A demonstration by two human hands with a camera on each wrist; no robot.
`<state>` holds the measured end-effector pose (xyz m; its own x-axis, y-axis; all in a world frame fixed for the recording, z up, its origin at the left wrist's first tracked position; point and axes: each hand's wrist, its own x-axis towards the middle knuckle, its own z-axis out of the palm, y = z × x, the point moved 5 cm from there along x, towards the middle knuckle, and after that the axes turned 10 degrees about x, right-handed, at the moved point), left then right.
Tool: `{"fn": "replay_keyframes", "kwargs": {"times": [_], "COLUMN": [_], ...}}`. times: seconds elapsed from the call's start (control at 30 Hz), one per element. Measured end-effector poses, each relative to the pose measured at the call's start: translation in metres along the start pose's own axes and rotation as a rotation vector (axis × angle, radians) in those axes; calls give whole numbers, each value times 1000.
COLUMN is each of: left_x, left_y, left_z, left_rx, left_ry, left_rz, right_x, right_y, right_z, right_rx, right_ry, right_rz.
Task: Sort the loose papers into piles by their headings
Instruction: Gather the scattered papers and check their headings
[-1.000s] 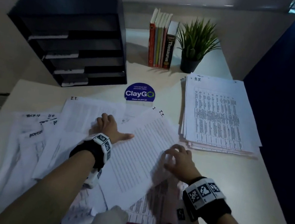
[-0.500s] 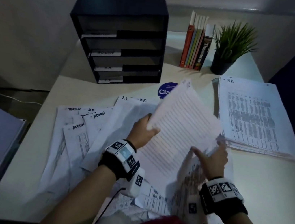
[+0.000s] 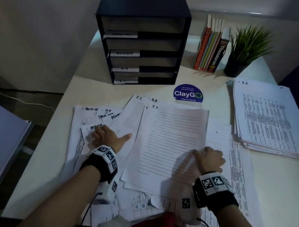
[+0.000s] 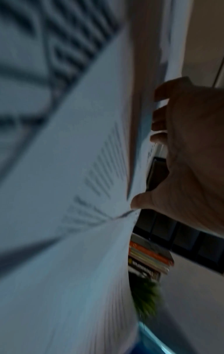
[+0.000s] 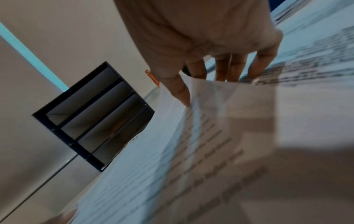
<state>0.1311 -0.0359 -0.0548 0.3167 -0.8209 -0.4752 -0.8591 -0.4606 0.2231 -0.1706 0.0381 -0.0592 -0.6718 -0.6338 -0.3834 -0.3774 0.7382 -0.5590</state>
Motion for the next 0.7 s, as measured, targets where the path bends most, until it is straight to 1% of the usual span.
{"fn": "replay_keyframes", "kwargs": {"times": [0.07,0.1,0.17,0.23,0.27,0.33,0.37,0.4,0.47,0.5,0.53,0.57,0.63,0.67,0.7], "left_x": [2,1,-5,-15,-19,-21,-20,-17,-11,-8,-4,-2,-1,0,0], "left_y": [-1,1,12,25,30,37,38,38,32,26,16,4,-26,-41,-51], "left_z": [0,1,5,12,14,20,23,23,20,18,16,12,3,1,-2], "left_rx": [29,51,84,84,88,84,55,8,-91,-113,-137,-169,-248,-277,-295], "left_ry": [-13,-38,-108,-145,-150,-170,-183,-188,-175,-152,-117,-76,0,38,73], "left_rz": [4,26,90,164,201,261,278,296,291,248,175,73,-185,-287,-354], "right_x": [-7,-9,-16,-22,-24,-22,-21,-20,-15,-12,-11,-9,-5,-2,1], "right_y": [-1,-4,-12,-24,-29,-34,-34,-35,-32,-31,-31,-29,-25,-21,-18], "right_z": [2,6,18,30,34,36,35,35,36,34,29,22,5,-2,-7], "right_rx": [-15,-22,-48,-20,41,258,351,405,387,339,291,242,200,197,195], "right_ry": [14,7,-30,-59,-69,-73,-100,-141,-228,-251,-244,-221,-168,-143,-131], "right_rz": [58,56,28,-34,-54,-78,-76,-71,-92,-117,-147,-170,-216,-225,-223]}}
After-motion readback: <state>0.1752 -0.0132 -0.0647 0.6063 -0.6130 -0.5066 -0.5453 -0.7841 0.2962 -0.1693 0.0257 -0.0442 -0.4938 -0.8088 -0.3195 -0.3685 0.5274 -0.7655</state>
